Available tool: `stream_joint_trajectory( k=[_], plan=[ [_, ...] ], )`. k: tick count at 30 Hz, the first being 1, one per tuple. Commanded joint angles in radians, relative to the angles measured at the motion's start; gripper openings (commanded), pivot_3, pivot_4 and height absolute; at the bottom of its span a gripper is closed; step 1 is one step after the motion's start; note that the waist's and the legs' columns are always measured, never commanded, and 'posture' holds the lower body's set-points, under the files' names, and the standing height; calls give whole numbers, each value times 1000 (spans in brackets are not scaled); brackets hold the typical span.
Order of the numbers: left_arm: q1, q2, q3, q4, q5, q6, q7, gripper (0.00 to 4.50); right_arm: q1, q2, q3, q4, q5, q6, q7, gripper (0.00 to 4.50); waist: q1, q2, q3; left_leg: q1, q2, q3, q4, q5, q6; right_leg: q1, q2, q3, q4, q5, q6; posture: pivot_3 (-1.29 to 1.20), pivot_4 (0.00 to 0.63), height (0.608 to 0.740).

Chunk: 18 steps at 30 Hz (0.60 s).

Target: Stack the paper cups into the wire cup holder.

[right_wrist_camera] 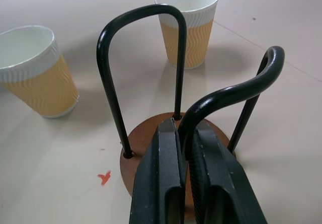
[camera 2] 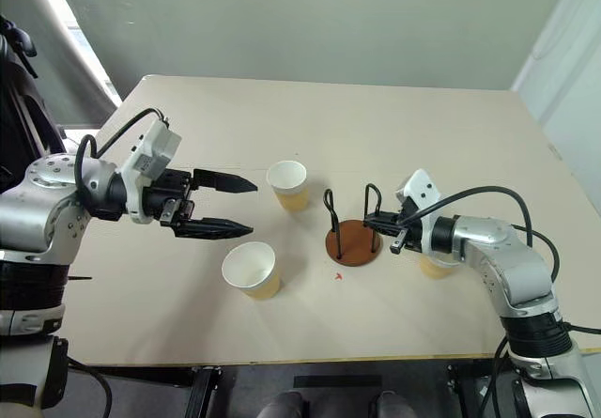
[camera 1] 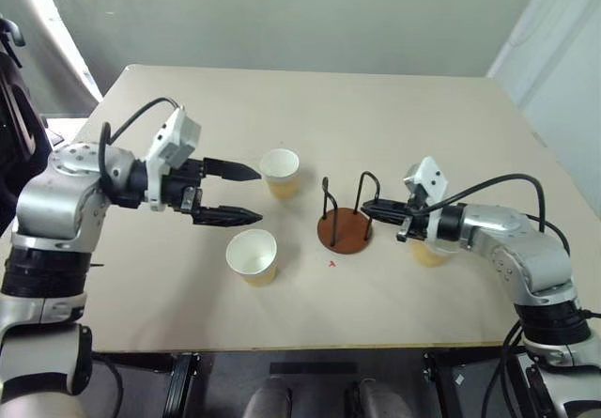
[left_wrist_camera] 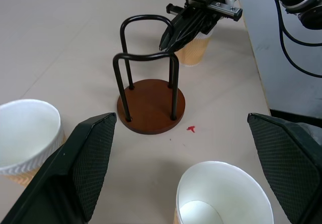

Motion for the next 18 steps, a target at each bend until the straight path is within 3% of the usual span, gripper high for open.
stream_joint_trajectory(
  k=[1, 8, 18],
  plan=[
    [-2, 8, 16, -32, -11, -8, 6, 4500, 5, -20, 7, -8, -9, -24, 19, 1080, 0, 0, 0, 0, 0, 0, 0, 0, 0, 0, 0, 0, 0, 0, 0, 0, 150, 740],
    [-3, 6, 11, -27, -5, -18, 11, 4500, -4, -19, 9, 10, -40, -41, -6, 3552, -1, 0, 0, 0, 0, 0, 0, 0, 0, 0, 0, 0, 0, 0, 0, 0, 150, 740],
    [-13, -14, 5, -26, 6, -30, 33, 4500, -50, -8, -74, -3, 40, 62, -34, 3552, -1, 0, 0, 0, 0, 0, 0, 0, 0, 0, 0, 0, 0, 0, 0, 0, 150, 740]
  ],
)
